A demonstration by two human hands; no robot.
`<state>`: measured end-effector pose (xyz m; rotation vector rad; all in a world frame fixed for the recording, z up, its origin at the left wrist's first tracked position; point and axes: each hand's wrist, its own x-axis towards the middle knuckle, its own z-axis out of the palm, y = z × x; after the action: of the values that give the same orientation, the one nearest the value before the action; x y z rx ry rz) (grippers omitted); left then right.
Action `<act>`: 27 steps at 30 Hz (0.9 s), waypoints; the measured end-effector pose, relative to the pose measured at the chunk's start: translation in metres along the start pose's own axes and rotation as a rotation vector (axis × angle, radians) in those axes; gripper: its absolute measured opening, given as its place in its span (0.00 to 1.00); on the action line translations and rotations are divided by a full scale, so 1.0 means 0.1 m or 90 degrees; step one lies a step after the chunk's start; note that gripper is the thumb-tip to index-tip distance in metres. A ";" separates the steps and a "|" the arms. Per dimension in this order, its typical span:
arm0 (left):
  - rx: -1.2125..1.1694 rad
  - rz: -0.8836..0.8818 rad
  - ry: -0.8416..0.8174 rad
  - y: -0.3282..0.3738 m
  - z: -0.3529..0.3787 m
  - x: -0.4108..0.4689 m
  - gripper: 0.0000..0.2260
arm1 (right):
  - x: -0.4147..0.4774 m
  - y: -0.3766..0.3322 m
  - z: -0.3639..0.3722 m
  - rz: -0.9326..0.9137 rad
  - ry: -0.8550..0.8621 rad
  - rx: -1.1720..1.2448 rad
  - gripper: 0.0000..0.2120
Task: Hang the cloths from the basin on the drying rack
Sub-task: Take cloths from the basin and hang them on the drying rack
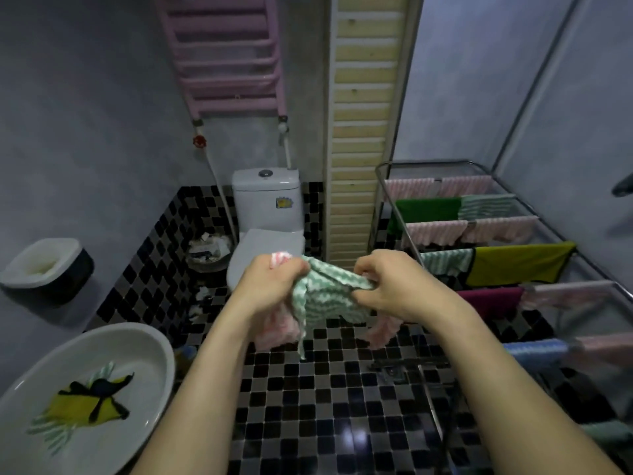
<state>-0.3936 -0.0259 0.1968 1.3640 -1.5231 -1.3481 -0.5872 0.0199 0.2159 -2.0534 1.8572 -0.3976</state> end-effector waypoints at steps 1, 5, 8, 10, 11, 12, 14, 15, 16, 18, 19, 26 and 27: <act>-0.024 0.000 -0.010 0.01 -0.01 -0.01 0.19 | 0.00 0.03 -0.02 0.010 -0.010 0.041 0.07; -0.030 0.042 -0.085 0.01 -0.01 0.00 0.17 | -0.13 0.25 -0.17 0.066 -0.029 0.326 0.08; 0.025 0.042 -0.228 0.03 -0.03 -0.07 0.06 | -0.22 0.36 -0.25 0.084 0.005 0.518 0.09; 0.070 0.024 -0.242 0.02 -0.04 -0.08 0.08 | -0.27 0.38 -0.28 0.095 0.014 0.678 0.10; 0.082 0.021 -0.207 0.01 -0.02 -0.07 0.09 | -0.29 0.41 -0.30 0.103 0.030 0.734 0.09; 0.093 0.025 -0.155 0.01 0.00 -0.07 0.14 | -0.30 0.42 -0.31 0.108 0.052 0.754 0.08; 0.060 0.068 -0.060 0.06 0.08 -0.07 0.23 | -0.31 0.45 -0.33 0.107 0.075 0.727 0.07; 0.017 0.099 -0.044 0.11 0.15 -0.07 0.24 | -0.34 0.48 -0.34 0.102 0.071 0.705 0.07; -0.024 0.123 -0.043 0.18 0.23 -0.10 0.24 | -0.35 0.49 -0.35 0.090 0.056 0.677 0.06; -0.024 0.173 -0.076 0.35 0.42 -0.16 0.15 | -0.39 0.51 -0.39 0.063 0.024 0.629 0.07; 0.024 0.202 -0.117 0.44 0.52 -0.18 0.08 | -0.40 0.52 -0.40 0.050 0.014 0.605 0.08; 0.149 0.195 -0.249 0.57 0.84 -0.15 0.02 | -0.54 0.62 -0.61 0.046 0.025 0.366 0.07; 0.198 0.218 -0.231 0.56 0.82 -0.13 0.02 | -0.57 0.63 -0.65 0.050 0.020 0.293 0.06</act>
<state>-0.4822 0.0021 0.2338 0.9982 -2.1730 -1.2189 -0.6777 0.0665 0.2486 -1.6687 1.6645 -0.7592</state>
